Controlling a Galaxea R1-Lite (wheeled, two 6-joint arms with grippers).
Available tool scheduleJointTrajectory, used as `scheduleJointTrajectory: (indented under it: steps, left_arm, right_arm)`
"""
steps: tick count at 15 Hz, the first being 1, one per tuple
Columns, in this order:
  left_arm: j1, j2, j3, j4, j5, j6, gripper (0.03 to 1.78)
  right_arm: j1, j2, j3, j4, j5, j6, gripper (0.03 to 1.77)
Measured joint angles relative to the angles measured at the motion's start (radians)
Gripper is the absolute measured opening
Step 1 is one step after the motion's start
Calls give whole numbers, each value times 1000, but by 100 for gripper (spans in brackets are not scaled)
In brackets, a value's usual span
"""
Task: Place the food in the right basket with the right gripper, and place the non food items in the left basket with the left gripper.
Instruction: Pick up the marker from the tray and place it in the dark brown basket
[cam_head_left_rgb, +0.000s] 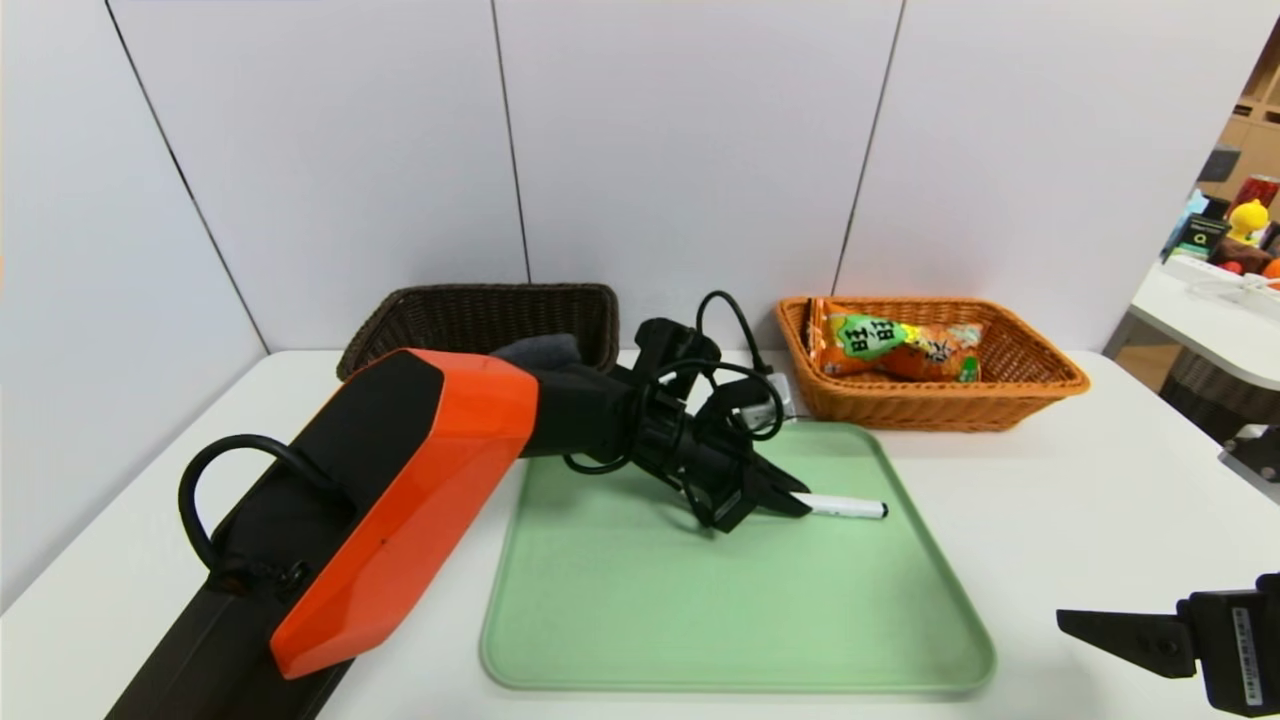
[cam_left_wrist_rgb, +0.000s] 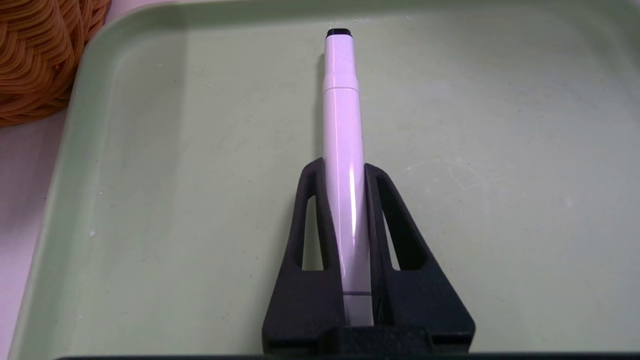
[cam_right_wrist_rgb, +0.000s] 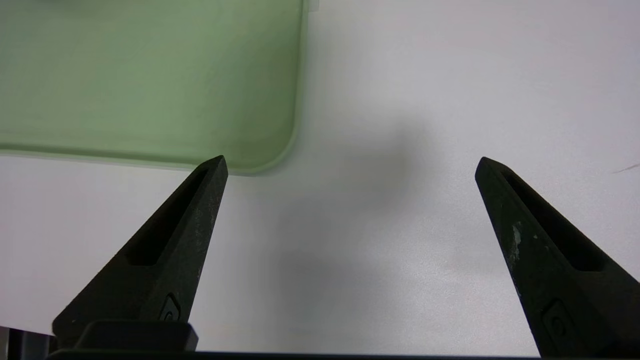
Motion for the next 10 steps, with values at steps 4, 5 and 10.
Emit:
scheduleJointTrajectory:
  steps: [4,5,10]
  left_arm:
    - [4,-47,0,0,2,-27,20]
    - [9,-62,0,-1,2,-40,20]
    - [40,-140,0,16,1,-67,20]
  right_arm:
    - [0,0,-2,-1,0,0,171]
    - [0,0,-4,-1,0,0,171]
    - [1,0,-10,-1,1,0,171]
